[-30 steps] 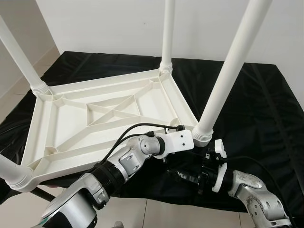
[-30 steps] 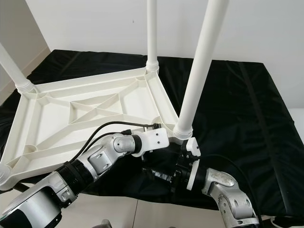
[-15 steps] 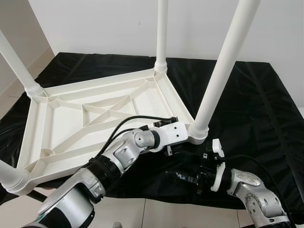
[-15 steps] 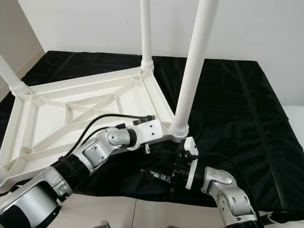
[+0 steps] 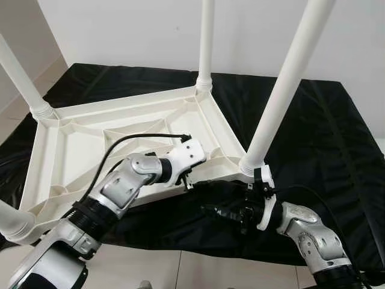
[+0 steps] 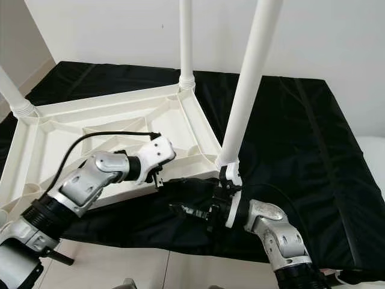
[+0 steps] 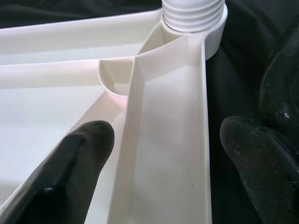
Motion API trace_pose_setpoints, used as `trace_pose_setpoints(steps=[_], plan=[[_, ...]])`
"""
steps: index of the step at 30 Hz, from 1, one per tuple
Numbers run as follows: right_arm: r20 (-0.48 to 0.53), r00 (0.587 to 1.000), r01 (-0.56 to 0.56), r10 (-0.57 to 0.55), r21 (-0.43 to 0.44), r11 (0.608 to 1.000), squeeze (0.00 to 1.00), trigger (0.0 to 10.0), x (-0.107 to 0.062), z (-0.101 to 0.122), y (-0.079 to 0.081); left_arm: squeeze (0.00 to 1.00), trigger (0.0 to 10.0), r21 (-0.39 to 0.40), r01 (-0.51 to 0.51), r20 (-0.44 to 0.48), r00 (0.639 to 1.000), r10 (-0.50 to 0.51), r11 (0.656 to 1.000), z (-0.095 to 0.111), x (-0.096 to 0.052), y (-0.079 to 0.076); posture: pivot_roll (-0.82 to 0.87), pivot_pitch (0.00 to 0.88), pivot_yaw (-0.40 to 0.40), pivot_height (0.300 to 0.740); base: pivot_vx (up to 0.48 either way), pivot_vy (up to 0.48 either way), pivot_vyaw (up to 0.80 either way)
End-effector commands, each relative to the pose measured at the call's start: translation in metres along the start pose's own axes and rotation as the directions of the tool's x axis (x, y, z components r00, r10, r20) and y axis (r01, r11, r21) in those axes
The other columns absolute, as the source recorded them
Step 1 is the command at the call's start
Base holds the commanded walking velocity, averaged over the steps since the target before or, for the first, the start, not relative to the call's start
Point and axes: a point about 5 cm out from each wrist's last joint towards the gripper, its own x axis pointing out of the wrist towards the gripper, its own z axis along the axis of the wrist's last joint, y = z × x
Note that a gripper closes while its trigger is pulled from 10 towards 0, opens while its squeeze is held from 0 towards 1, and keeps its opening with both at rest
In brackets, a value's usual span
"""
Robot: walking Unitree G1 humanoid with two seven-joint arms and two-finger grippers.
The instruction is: Building children table
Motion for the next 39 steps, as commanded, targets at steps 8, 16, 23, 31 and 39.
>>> trace_pose_setpoints(steps=[8,16,23,31,39], plan=[[0.006,0.998,0.061,-0.061,0.0,0.998,0.0,10.0,-0.001,0.006,-0.019,0.0,10.0,-0.054,0.013,0.038,0.999,-0.011,0.998,0.002,-0.026,0.007,0.01,0.0,-0.003,0.74,0.0,0.0,0.0],[0.053,0.995,0.08,-0.079,-0.002,0.997,0.0,10.0,0.0,0.014,-0.024,0.0,10.0,-0.096,-0.052,-0.033,0.998,0.049,0.994,-0.018,-0.037,0.007,0.01,0.0,0.008,0.74,0.0,0.0,0.0],[0.086,0.987,0.143,-0.139,-0.045,0.989,0.0,10.0,0.003,0.018,-0.03,0.0,10.0,-0.173,-0.297,0.0,0.954,0.301,0.939,-0.014,-0.061,0.036,0.01,0.0,0.014,0.74,0.0,0.0,0.0],[0.108,0.983,0.158,-0.147,-0.094,0.983,0.0,10.0,0.007,0.032,-0.044,0.0,10.0,-0.242,-0.479,0.029,0.865,0.5,0.844,-0.007,-0.071,0.043,0.03,0.0,-0.008,0.74,0.0,0.0,0.0],[0.121,0.98,0.176,-0.16,-0.127,0.976,0.0,10.0,0.012,0.044,-0.057,0.0,10.0,-0.292,-0.539,0.038,0.819,0.572,0.79,-0.006,-0.076,0.032,0.07,0.0,-0.035,0.74,0.0,0.0,0.0]])
